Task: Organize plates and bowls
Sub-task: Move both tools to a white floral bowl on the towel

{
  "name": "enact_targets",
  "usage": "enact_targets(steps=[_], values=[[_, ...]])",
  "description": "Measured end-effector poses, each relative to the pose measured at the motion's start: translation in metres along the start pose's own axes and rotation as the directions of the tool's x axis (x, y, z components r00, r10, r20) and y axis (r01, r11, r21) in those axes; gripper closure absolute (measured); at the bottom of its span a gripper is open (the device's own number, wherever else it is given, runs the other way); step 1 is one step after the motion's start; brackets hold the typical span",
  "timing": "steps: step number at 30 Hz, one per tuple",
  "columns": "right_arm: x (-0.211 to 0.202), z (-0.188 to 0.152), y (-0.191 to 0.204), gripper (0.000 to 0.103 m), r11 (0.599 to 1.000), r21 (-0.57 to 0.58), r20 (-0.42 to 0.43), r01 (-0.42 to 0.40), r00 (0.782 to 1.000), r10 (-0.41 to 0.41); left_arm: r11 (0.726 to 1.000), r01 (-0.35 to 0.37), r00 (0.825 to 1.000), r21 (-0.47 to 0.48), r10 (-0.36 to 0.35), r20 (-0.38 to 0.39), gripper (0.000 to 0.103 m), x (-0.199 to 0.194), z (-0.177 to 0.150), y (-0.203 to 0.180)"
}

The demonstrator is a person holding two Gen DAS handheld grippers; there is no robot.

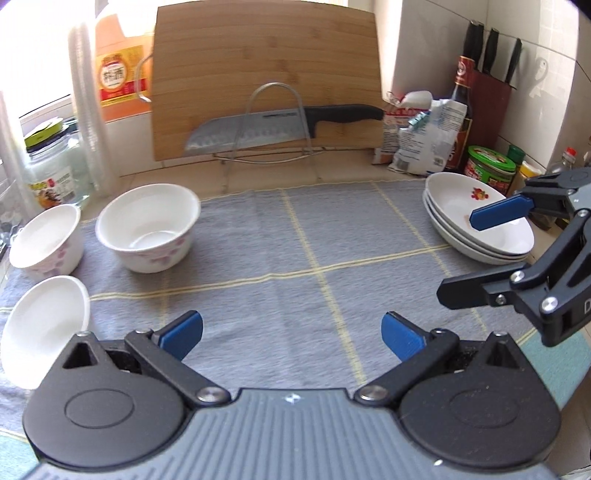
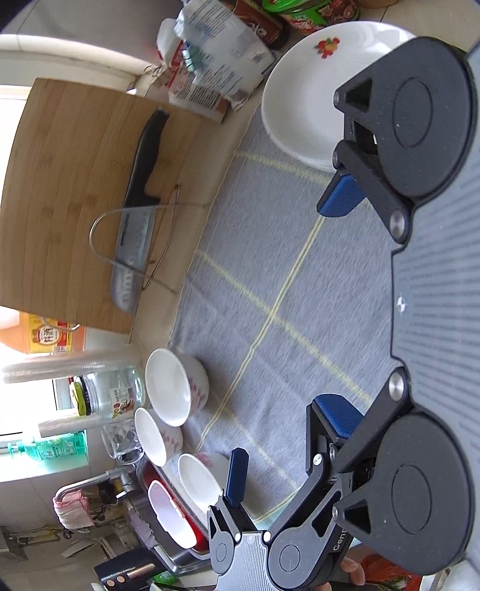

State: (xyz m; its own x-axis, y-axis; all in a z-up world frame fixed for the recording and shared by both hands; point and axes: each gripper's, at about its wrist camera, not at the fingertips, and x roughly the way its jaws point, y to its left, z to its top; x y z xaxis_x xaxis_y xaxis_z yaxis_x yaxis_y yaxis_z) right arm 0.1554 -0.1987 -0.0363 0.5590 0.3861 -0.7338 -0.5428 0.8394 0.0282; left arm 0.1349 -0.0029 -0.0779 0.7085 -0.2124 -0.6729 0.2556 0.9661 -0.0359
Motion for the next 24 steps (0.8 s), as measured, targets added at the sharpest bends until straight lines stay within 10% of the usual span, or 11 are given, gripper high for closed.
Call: enact_targets(steps=[24], values=[[0.088,0.033,0.132,0.000,0.993,-0.111,0.038,-0.034,0.999,0.038,0.985,-0.090,0.996,-0.145,0.092,0.009,0.001,-0.046,-0.026,0.176]])
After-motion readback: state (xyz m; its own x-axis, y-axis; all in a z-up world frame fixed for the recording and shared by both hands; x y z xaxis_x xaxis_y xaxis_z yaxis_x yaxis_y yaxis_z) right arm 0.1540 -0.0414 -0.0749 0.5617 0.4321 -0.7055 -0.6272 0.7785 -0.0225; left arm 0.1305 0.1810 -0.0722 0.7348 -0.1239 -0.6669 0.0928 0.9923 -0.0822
